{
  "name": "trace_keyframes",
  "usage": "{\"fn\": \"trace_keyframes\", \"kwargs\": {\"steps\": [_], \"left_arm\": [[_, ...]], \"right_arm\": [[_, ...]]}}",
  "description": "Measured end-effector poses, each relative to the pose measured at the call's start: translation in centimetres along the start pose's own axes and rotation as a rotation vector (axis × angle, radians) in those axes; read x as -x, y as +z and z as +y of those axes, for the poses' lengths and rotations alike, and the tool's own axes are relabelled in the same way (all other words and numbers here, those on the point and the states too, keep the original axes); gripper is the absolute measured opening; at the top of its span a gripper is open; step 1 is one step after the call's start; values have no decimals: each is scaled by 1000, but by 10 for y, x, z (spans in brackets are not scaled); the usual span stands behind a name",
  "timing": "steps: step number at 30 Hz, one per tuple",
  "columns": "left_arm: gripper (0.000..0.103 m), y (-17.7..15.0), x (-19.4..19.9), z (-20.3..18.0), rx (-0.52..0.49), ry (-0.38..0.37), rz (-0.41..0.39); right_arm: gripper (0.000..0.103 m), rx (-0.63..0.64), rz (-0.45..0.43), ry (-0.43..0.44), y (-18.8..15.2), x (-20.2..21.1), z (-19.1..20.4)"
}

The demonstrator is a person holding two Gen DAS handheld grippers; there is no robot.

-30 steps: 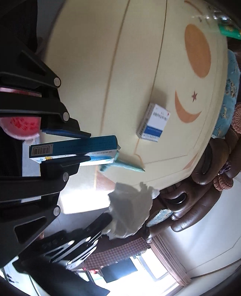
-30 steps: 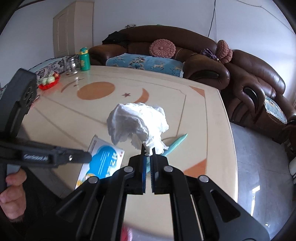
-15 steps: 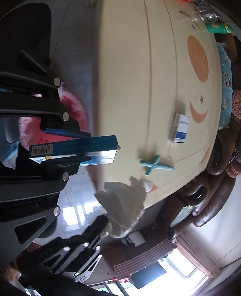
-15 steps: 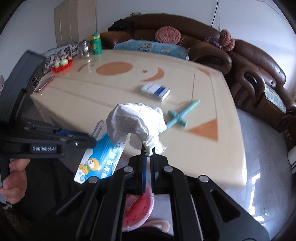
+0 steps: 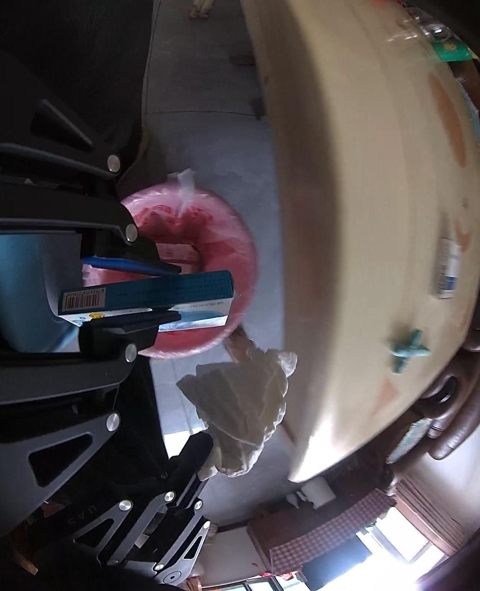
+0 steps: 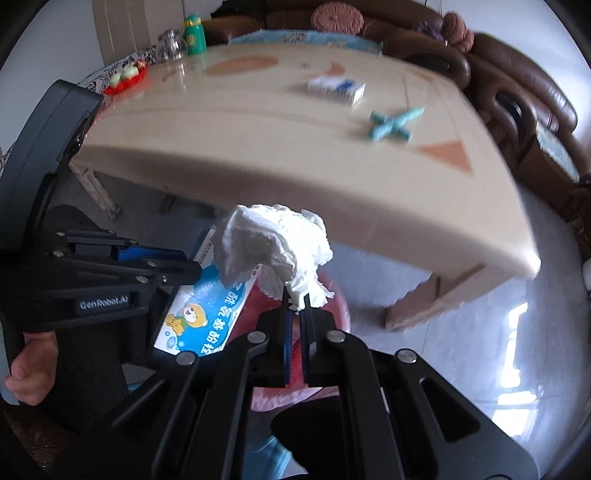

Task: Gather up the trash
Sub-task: 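Carry the medicine box and tissue with both tools over the pink bin, then open both tools to drop the medicine box and tissue into the bin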

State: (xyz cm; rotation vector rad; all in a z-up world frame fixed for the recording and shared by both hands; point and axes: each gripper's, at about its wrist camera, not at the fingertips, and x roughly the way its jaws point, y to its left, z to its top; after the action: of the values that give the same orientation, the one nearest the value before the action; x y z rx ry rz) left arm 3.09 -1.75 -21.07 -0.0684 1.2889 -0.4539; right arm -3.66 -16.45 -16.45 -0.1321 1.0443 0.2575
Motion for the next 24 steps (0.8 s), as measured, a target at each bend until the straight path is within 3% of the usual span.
{"fn": "trace_keyframes", "kwargs": {"steps": [11, 24], "left_arm": [[19, -11, -77, 23, -6, 109, 100], [19, -11, -107, 28, -2, 111, 147]], "right_arm": [[5, -81, 168, 19, -33, -85, -12], [5, -125, 312, 64, -48, -153, -20]]}}
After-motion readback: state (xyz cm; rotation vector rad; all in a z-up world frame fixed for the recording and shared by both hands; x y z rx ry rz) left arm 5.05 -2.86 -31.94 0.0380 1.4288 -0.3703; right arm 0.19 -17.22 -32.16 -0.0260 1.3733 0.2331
